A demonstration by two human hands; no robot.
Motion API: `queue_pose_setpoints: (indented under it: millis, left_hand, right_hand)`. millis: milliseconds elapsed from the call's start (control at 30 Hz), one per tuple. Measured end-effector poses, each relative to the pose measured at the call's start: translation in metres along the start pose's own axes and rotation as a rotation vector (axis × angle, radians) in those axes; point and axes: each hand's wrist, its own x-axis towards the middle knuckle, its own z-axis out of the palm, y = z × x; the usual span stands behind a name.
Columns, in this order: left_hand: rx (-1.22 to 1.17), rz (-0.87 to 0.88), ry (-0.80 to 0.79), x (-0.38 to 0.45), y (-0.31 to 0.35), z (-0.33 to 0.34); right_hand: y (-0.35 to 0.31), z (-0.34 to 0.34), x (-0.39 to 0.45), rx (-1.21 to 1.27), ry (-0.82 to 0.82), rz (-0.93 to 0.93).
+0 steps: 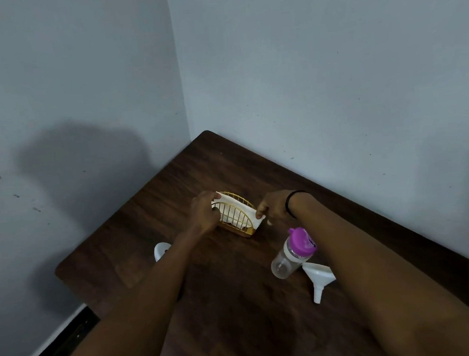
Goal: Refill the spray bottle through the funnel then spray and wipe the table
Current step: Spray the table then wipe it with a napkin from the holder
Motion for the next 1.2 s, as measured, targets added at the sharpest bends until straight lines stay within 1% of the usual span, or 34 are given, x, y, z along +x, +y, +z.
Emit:
queue_pose_setpoints:
  millis: [200,367,467,567,700,833,933,1000,1067,1200]
  left_hand:
    - [0.002,0.037,0.054,-0.006,0.008,0.001]
    - [-0.026,0.068,0.119,-0.005,0.017,-0.007]
    - [0.009,0.075,0.143,-0.009,0.023,-0.009]
    - [0.020,0.127,0.142,-0.015,0.031,-0.012]
    - [0.015,0.305,0.115,-0.022,0.052,-0.020]
    - [-0.070,0.484,0.104,-0.035,0.092,-0.029]
    - [-0.109,0.606,0.121,-0.049,0.126,-0.033]
    - [-0.084,0.686,0.140,-0.061,0.149,-0.031]
    - [-0.047,0.799,0.139,-0.079,0.170,-0.021]
    - [-0.052,0.942,0.116,-0.135,0.197,0.012]
  right_hand:
    - [0.003,-0.001,-0.001,0.015,0.102,-0.047]
    - [-0.001,-0.013,-0.022,0.151,0.351,-0.189]
    - [-0.005,-0.016,-0.036,0.159,0.448,-0.244]
    - [-0.008,-0.015,-0.049,0.139,0.521,-0.291]
    - [-0.010,-0.019,-0.079,0.156,0.661,-0.379]
    - [-0.007,-0.025,-0.128,0.060,0.818,-0.461]
    - [0.001,-0.021,-0.179,0.006,0.964,-0.479]
    - [0.009,-0.008,-0.215,0.028,1.070,-0.474]
    - [0.021,0.019,-0.251,0.079,1.174,-0.436]
    - [0.046,0.098,-0.308,0.150,1.417,-0.278]
